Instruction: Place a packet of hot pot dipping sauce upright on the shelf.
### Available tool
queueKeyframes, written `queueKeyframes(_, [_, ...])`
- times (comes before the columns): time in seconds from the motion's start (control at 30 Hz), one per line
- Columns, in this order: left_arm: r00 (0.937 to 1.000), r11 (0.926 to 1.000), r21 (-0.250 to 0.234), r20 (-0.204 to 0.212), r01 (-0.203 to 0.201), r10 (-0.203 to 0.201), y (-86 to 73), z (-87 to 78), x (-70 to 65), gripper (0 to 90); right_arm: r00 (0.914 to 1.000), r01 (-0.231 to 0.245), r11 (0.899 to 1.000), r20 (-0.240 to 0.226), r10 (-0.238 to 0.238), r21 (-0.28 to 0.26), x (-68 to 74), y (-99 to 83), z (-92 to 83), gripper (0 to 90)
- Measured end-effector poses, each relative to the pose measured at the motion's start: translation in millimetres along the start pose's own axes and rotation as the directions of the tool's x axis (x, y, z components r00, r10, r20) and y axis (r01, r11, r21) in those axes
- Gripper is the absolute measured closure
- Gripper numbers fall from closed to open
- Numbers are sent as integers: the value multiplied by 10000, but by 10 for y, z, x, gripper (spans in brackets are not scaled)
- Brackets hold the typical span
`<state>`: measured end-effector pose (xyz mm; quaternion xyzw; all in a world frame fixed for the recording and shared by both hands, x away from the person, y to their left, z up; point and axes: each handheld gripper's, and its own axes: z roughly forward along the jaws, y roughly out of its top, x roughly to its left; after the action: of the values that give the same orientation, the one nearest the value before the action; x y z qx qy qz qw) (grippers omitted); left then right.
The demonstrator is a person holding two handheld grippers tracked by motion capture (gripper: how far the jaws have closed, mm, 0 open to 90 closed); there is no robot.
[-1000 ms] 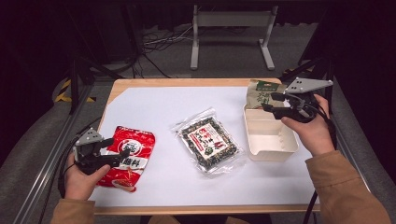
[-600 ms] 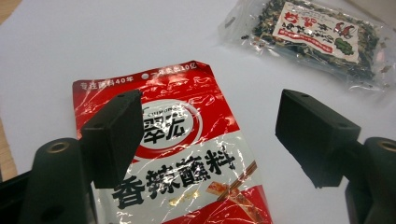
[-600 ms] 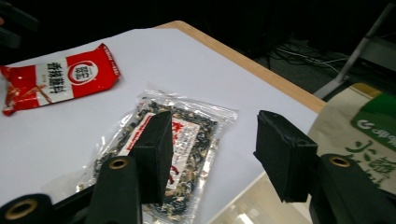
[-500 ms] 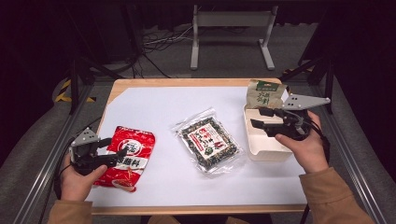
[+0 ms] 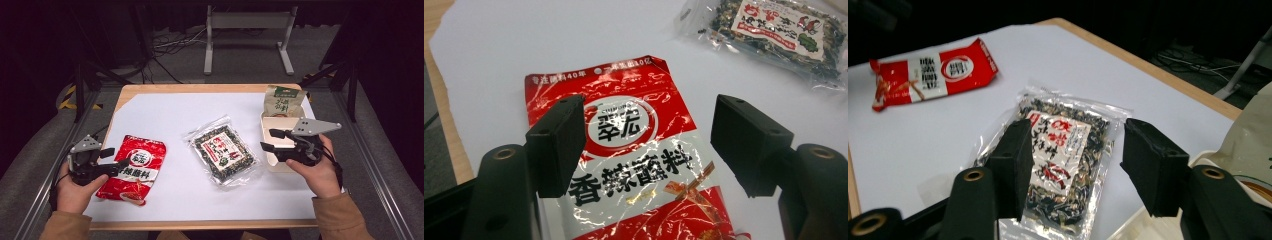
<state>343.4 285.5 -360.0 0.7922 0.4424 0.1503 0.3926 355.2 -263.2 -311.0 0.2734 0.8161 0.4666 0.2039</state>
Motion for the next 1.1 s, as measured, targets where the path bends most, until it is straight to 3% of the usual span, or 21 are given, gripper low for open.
queueKeyframes(0.13, [9986,9987,178,-206,-483,487,29,73,76,278,10000,-24,9999,-77,25,116,39,-60,-1,457])
queueKeyframes(0.23, [9985,9981,332,-152,-526,531,80,121,151,302,9997,-70,9995,-230,77,297,55,-115,57,458])
queueKeyframes(0.33, [9989,9984,415,-264,-371,382,121,149,212,300,9993,-55,9992,-354,69,408,72,-136,96,458])
queueKeyframes(0.47, [9999,9991,415,-108,-75,79,198,225,321,300,9986,84,9989,-523,-60,452,120,-133,141,457])
queueKeyframes(0.53, [9991,9986,516,-405,-94,115,239,285,369,302,9981,158,9991,-606,-133,399,147,-123,154,455])
queueKeyframes(0.77, [9978,9993,369,-654,96,-72,336,443,490,302,9971,275,9990,-720,-249,359,209,-140,153,451])
queueKeyframes(1.1, [9954,9966,524,-744,636,-596,333,697,669,332,9965,191,9996,-824,-173,215,230,-181,156,450])
